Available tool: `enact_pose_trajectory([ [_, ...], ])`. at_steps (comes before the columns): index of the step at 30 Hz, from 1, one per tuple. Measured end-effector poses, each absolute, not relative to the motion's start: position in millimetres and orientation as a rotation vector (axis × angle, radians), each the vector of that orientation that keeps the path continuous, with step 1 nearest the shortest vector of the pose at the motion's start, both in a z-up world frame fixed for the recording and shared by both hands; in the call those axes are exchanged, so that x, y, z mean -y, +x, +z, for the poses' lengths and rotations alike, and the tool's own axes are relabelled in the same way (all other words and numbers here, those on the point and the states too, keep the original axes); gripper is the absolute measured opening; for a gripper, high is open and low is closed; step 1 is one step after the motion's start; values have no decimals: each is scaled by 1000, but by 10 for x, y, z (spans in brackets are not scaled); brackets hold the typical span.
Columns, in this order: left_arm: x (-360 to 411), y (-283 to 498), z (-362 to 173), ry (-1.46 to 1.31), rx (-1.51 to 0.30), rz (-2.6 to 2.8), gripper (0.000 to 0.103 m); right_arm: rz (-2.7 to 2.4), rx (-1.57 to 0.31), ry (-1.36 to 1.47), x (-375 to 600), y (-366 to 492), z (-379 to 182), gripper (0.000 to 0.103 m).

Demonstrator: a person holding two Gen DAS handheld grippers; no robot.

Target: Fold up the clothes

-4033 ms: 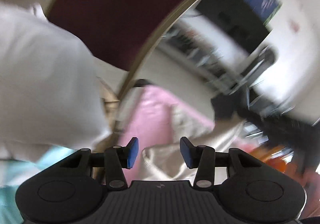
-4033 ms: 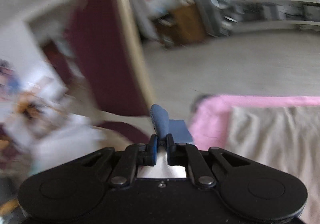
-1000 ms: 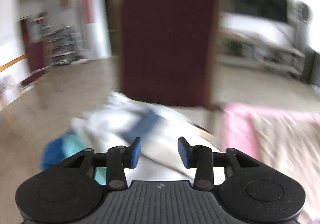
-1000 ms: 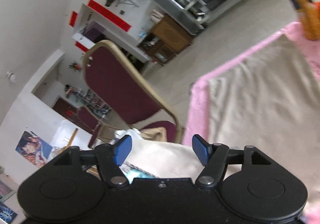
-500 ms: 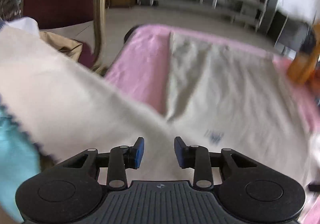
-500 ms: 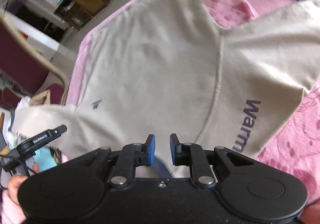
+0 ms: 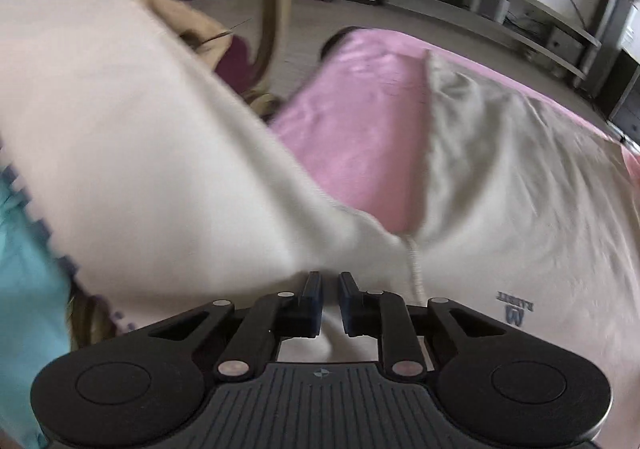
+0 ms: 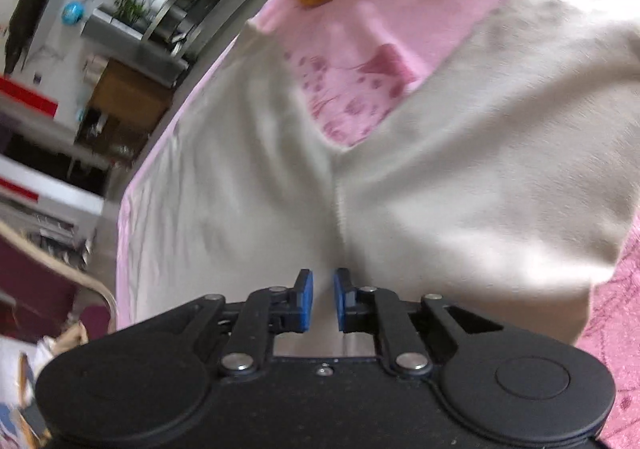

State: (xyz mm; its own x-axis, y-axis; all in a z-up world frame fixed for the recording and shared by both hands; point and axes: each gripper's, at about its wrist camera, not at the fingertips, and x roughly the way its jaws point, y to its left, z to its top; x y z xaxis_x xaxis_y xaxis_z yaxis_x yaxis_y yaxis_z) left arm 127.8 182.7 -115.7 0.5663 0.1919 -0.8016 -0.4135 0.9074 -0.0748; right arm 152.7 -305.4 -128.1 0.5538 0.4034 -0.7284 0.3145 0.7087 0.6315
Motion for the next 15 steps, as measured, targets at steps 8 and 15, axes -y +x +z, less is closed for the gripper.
enact_pose_trajectory([
  [8, -1948, 877, -1123, -165, -955, 480, 20, -119, -912, 853, 3482, 1254, -1301, 3],
  [15, -2018, 564, -915, -226, -895, 491, 17, -51, -921, 819, 3427, 1057, -1086, 21],
])
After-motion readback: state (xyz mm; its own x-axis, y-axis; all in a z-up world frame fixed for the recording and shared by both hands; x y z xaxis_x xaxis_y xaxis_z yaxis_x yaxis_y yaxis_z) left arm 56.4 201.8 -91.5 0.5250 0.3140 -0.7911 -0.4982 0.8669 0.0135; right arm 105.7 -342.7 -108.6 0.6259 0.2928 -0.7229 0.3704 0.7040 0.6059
